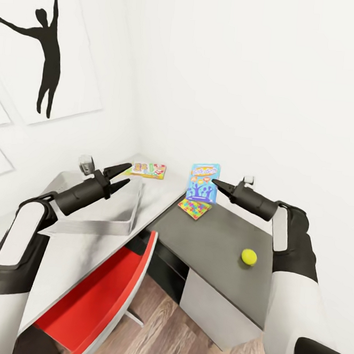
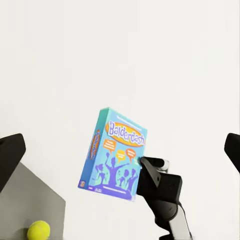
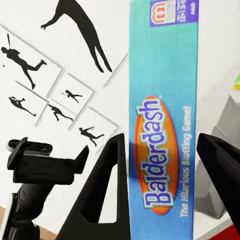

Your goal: Put all the toys in the child's room - the three board games (two on the bed and one on the table), the two jigsaw puzzles on the table, and the tennis ball on the table - inside the toy box on the table in the child's room.

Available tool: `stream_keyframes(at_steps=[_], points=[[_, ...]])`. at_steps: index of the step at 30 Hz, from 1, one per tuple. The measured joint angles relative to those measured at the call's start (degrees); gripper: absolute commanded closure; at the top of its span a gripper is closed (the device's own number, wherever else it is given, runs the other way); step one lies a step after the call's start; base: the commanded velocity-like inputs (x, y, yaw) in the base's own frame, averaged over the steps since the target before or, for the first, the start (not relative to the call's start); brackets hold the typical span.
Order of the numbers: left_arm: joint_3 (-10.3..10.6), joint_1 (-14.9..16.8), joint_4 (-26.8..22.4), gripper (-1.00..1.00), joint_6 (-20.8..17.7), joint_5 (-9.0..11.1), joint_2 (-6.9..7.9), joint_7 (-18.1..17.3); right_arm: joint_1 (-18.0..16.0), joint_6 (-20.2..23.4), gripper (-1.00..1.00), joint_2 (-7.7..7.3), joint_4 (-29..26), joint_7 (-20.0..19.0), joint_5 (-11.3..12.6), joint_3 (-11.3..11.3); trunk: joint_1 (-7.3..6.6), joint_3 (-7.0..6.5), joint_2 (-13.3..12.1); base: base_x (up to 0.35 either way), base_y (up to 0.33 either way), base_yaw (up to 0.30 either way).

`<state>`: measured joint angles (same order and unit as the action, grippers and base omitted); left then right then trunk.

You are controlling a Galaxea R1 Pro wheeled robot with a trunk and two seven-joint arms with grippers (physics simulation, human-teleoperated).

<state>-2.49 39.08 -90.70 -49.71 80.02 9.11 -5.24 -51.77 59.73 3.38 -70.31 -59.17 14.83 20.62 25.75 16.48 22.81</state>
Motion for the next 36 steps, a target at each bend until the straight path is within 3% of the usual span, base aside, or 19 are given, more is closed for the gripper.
stream_keyframes(at_steps=[4, 14, 24, 36], points=[[0.15, -1.82, -0.80, -1.00, -0.37, 1.48, -0.42, -1.69, -0.76, 0.02, 1.00, 0.27, 0.37, 1.78, 0.02, -0.03, 0.00, -0.03, 0.00, 0.000, 0.000, 0.269], [0.44, -3.34, -1.26, -1.00, -0.60, 2.37, -0.80, -4.56, -2.80, -0.01, 1.00, 0.76, 1.31, 6.24, 0.04, -0.15, 0.00, -0.06, 0.00, 0.000, 0.000, 0.286], [0.49, -7.49, -1.38, -1.00, -0.49, 2.49, -0.94, -6.43, -5.23, -0.01, 1.00, 0.94, 1.90, 7.50, 0.05, -0.28, 0.00, -0.06, 0.00, 0.000, 0.000, 0.295], [2.22, -9.39, -1.41, -1.00, -0.41, 2.48, -1.49, -8.39, -8.56, -0.04, 1.00, 1.08, 5.03, 8.70, 0.09, -0.31, 0.00, -0.06, 0.00, 0.000, 0.000, 0.297]])
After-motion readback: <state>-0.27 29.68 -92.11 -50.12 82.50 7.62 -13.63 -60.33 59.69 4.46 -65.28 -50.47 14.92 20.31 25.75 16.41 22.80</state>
